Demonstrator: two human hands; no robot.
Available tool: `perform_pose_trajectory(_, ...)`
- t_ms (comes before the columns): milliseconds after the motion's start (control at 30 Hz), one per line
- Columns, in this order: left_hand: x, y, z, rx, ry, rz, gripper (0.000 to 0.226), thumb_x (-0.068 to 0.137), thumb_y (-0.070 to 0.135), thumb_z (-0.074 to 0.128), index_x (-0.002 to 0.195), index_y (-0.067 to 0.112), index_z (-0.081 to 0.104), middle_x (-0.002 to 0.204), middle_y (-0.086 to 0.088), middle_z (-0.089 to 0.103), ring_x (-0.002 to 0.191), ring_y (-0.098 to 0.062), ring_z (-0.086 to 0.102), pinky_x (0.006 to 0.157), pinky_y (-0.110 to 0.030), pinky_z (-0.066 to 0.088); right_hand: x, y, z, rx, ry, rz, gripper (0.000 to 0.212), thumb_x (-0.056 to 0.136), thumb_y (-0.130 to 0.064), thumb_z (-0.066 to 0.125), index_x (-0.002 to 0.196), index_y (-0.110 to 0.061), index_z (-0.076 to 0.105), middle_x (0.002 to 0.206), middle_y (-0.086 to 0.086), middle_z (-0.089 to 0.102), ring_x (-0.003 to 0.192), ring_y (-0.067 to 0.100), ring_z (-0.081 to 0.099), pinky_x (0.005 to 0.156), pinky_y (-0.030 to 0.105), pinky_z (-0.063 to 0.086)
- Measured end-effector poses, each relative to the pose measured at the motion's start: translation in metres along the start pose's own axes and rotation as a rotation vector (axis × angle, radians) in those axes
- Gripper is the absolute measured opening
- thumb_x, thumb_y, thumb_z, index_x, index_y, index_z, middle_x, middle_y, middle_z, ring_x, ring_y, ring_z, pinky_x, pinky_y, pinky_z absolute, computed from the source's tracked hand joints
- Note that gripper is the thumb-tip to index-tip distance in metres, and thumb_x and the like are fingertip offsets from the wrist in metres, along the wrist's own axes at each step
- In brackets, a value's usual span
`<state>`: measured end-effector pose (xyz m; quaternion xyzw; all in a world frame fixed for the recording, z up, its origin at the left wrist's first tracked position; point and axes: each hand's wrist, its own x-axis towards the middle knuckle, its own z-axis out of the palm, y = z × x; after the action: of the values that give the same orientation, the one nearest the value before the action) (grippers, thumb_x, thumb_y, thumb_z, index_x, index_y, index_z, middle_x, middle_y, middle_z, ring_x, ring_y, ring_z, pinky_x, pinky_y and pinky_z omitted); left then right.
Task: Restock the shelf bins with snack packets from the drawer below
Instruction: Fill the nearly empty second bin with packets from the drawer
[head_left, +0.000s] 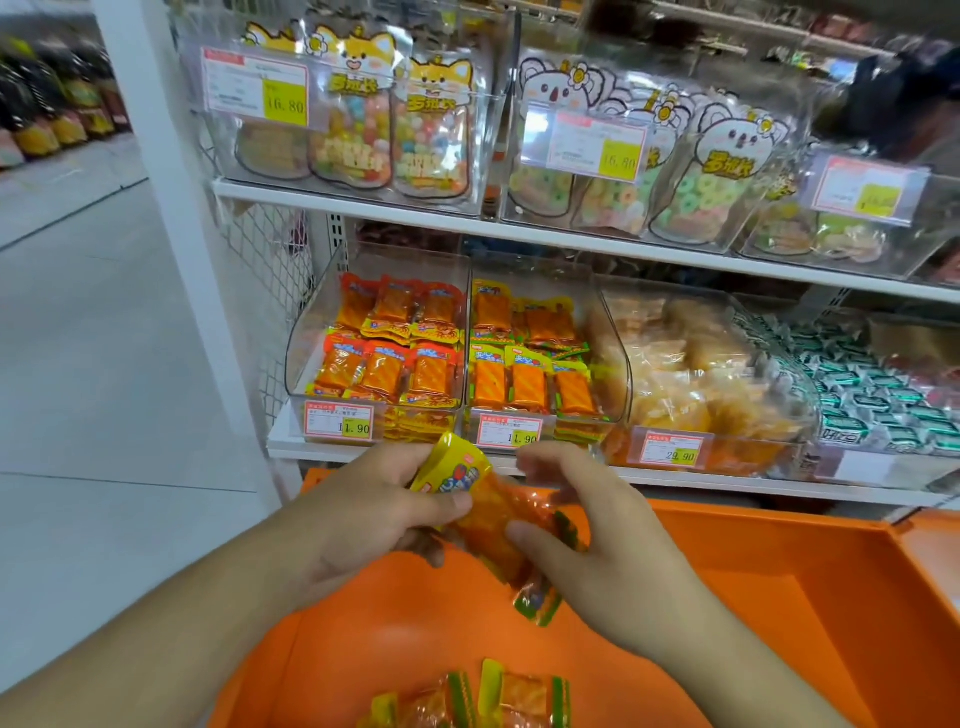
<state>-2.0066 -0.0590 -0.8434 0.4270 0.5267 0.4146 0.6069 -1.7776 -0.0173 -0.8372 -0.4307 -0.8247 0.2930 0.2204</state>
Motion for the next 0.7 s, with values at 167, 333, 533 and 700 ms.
perform_pose_trajectory(167, -0.003, -0.003, 0.007, 0.003, 0.099, 0.036, 0.018, 0.089, 0.02, 0.079, 0.102, 0.008, 0.076, 0.088, -0.019, 0.074, 0.074, -0.023, 0.069, 0.06, -0.036, 0.049, 0.001, -0.002, 0.005, 0.289, -0.005, 0.231, 0.032, 0.084, -0.024, 0.086, 0.105, -0.038, 0.068, 0.09, -0.008, 0.069, 0.071, 0.011, 0.065, 0.067, 0.032, 0.056)
perform_pose_trajectory(333, -0.007, -0.006, 0.022, -0.021, 0.113, 0.107, 0.032, 0.079, 0.028, 0.088, 0.11, 0.029, 0.078, 0.101, -0.007, 0.079, 0.081, -0.018, 0.07, 0.07, -0.035, 0.051, 0.004, -0.006, 0.007, 0.546, 0.126, 0.349, 0.027, 0.083, -0.018, 0.087, 0.101, -0.023, 0.068, 0.088, 0.015, 0.068, 0.068, 0.015, 0.063, 0.059, 0.022, 0.047)
perform_pose_trajectory(533, 0.005, -0.001, 0.038, -0.106, 0.1, 0.087, 0.033, 0.085, 0.014, 0.078, 0.116, 0.027, 0.075, 0.111, -0.01, 0.078, 0.102, -0.028, 0.076, 0.081, -0.042, 0.062, 0.011, -0.009, 0.01, 0.656, 0.219, 0.444, 0.021, 0.087, -0.016, 0.083, 0.097, -0.014, 0.064, 0.077, 0.01, 0.072, 0.067, 0.018, 0.069, 0.056, 0.026, 0.05)
perform_pose_trajectory(700, 0.031, 0.014, 0.043, -0.028, 0.16, 0.11, 0.041, 0.088, 0.002, 0.075, 0.122, 0.024, 0.069, 0.107, -0.007, 0.079, 0.102, -0.027, 0.076, 0.078, -0.041, 0.061, 0.029, -0.003, -0.008, 0.526, 0.225, 0.357, 0.014, 0.091, -0.028, 0.078, 0.096, -0.023, 0.065, 0.081, 0.001, 0.072, 0.066, 0.006, 0.063, 0.057, 0.02, 0.048)
